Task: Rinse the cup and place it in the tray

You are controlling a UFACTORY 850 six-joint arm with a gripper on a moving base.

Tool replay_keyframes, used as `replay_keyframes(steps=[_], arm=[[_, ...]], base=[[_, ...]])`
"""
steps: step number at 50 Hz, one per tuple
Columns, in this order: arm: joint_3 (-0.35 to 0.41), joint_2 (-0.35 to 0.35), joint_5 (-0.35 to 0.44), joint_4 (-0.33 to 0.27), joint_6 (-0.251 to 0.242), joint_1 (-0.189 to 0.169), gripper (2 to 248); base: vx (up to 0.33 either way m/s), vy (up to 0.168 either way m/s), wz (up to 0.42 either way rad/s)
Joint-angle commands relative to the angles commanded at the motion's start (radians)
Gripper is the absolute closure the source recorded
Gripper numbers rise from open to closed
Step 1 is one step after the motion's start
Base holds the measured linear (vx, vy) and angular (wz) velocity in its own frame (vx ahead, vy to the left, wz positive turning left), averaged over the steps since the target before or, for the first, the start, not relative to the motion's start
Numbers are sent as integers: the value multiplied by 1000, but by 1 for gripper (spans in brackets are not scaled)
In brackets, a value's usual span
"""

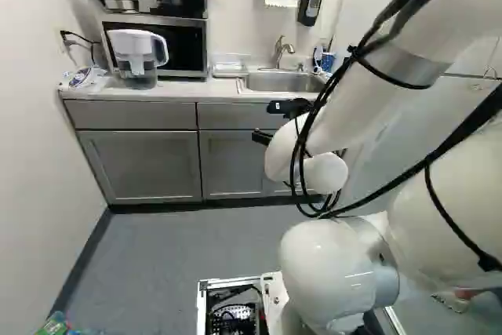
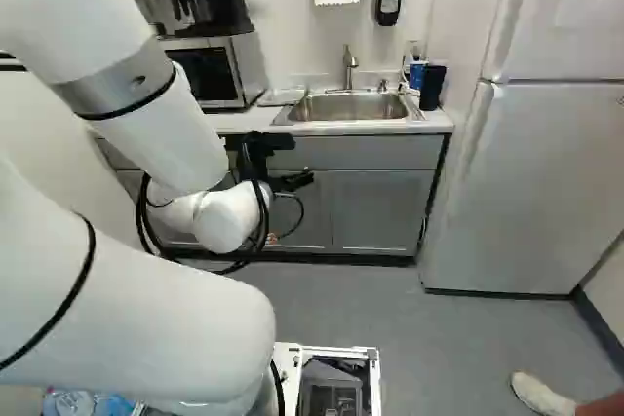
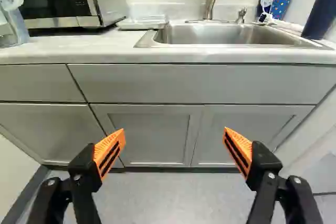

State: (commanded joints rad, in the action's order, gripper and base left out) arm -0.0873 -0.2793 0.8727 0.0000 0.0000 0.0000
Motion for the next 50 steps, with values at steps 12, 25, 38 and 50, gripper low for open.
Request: replay_keyframes(steps=[12,25,38,50], arm=[[-48,8,0,0,0,0,3],[-90,18,0,0,0,0,3],[-131,28,-1,0,0,0,3],[-167,36,-14,0,0,0,3]], base=[[0,0,0],[0,0,0],[0,0,0],[0,0,0]])
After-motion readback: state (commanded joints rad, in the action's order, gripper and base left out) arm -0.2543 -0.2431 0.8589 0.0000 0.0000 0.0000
